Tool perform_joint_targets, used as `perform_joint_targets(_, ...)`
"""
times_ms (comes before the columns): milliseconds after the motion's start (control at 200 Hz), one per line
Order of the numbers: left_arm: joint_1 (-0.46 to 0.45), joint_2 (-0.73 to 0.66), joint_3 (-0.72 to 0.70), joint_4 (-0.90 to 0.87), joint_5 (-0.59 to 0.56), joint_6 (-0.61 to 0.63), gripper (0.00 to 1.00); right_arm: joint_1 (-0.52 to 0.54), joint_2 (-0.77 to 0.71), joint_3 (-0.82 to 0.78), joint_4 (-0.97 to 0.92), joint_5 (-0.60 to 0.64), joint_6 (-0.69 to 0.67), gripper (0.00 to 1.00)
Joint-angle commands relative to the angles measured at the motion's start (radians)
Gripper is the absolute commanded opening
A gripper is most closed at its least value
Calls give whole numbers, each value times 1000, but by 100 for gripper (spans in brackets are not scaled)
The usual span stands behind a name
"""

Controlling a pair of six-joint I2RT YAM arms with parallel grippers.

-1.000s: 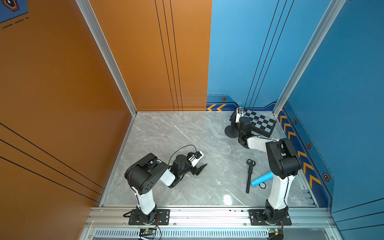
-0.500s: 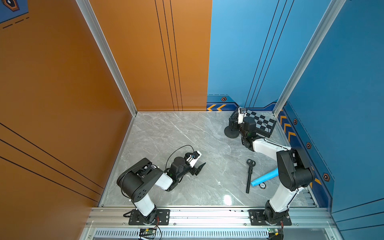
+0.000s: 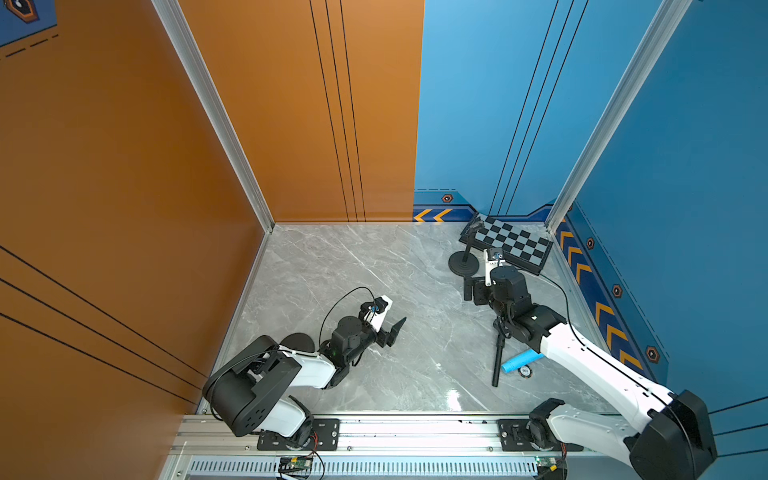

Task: Assemble a microphone stand
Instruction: Place the microphone stand at the center of the board, then move the microphone stand base to the center of the board.

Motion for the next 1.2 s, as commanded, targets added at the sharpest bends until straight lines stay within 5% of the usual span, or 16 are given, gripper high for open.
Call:
perform_joint_targets(0,24,-63,35,-86,-54,-105,85,-68,-75,-40,-292,-65,340,100)
perform_joint_targets(80,28,-161,70,-246,-177,-169,85,-134,-122,-72,-341,-266,465,100)
perform_joint_targets(130,37,-229,116,-415,-216,-184,93,-142,-116,-56,-415,-334,490,100)
perform_joint_targets(270,78,-348,233,-750,-285,-240,97,-167,-75,-19,-651,-303,512,100)
perform_joint_targets(450,120,-439,289,-968,-314,-301,96,-225,-71,-95,-642,-275,508,97)
perform_joint_targets(616,191,-428,471,-1549,-547,-587,98,-226,-17,-105,-571,-287,478,95)
perform_joint_targets(701,278,-416,516,-1712,-474,-640,98,-226,6,-105,-567,-282,468,95)
perform_joint_targets(881,520,-482,474,-1896,-89,-728,98,-231,11,-115,-566,-304,443,96)
perform_joint_targets(1021,569,-497,484,-2033,-148,-726,98,-232,6,-124,-538,-301,464,96)
perform_joint_targets(1191,699,-384,460,-2035,18,-720,98,-232,31,-103,-507,-318,457,96)
